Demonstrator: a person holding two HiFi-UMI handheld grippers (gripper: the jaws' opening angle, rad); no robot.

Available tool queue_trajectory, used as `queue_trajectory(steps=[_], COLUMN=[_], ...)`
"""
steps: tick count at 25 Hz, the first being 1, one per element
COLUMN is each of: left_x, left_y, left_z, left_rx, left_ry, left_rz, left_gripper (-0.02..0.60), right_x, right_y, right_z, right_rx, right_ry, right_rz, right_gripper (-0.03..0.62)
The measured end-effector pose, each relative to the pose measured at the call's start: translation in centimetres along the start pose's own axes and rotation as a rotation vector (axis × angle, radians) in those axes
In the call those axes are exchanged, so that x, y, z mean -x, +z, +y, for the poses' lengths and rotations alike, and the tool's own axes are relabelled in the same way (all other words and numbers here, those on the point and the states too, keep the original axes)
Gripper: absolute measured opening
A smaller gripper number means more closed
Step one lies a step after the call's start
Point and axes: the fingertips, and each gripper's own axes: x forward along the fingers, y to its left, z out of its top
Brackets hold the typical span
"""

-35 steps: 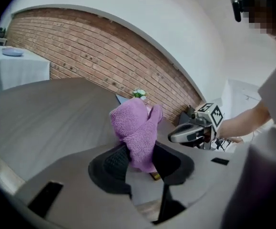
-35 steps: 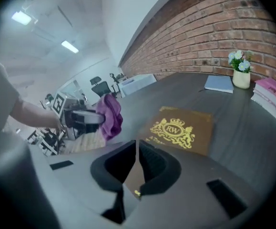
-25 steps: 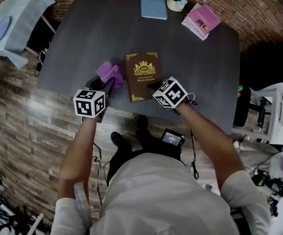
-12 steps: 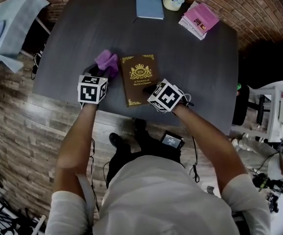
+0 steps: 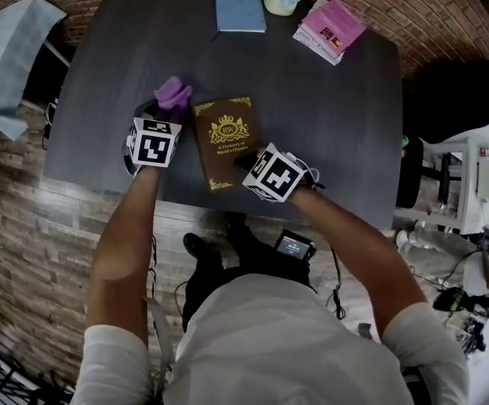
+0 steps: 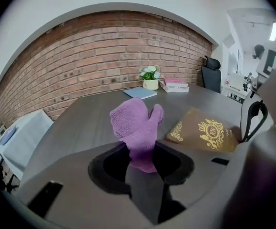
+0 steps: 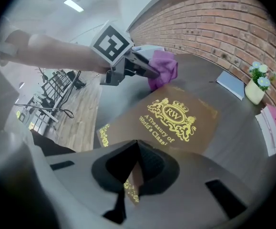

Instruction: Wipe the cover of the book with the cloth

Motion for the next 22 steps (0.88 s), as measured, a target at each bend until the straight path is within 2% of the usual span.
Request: queue_trajectory(steps=[4, 11, 22], left_x=[-0.5, 0.0, 1.2], left_y=[-0.1, -0.5, -1.3], left_z=[-1.7, -3.2, -4.9], left_rx=[-0.021, -0.005, -0.006], left_ry=[-0.038, -0.119, -0.181], left_rz=[-0.003, -0.013, -0.012], left_gripper=[0.140, 0.133, 0.127], right_x=[0.1, 0.2, 0.3], right_y=[-0.1, -0.1, -0.1], right_z=[-0.1, 0.0, 0.0], right_rx=[0.005, 0.007, 0.002], right_ry=[-0.002, -0.001, -0.003], right_rz=[0.003, 0.002, 0.001], right_gripper=[0.015, 0.015, 0.015])
